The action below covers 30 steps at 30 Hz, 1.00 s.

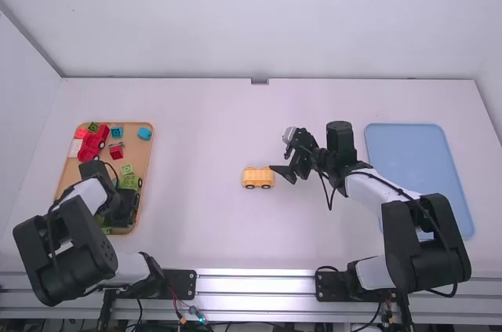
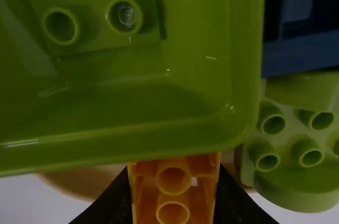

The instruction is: Assemble lego blocks to make yellow taxi

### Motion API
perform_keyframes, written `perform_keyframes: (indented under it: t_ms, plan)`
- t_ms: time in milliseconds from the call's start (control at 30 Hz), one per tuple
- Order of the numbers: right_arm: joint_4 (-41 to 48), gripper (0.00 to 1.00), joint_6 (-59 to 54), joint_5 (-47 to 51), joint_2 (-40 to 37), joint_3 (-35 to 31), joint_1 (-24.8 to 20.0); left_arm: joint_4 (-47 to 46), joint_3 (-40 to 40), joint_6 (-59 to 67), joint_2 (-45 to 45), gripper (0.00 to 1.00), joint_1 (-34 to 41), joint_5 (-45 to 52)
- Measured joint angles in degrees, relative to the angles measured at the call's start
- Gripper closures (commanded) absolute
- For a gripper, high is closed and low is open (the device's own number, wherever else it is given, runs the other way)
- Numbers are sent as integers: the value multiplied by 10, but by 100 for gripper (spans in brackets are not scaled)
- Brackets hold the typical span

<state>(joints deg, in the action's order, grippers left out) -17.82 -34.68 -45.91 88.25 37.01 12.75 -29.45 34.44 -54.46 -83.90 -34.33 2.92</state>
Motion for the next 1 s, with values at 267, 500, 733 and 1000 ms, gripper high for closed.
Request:
perform_keyframes:
  t_ms: [267, 500, 733, 1000]
  plan:
    - [-11, 1, 31, -1, 0, 0, 0, -59, 36, -1, 2, 82, 0, 22]
    - [-80, 1, 148, -24, 0, 0, 0, -56, 82, 37, 63, 81, 0, 78]
    - [-235, 2, 303, -93, 0, 0, 0, 22, 89, 139, 165, 83, 24, 221]
    - [-367, 1, 471, -117, 0, 0, 0, 174, 89, 186, 195, 87, 198, 307]
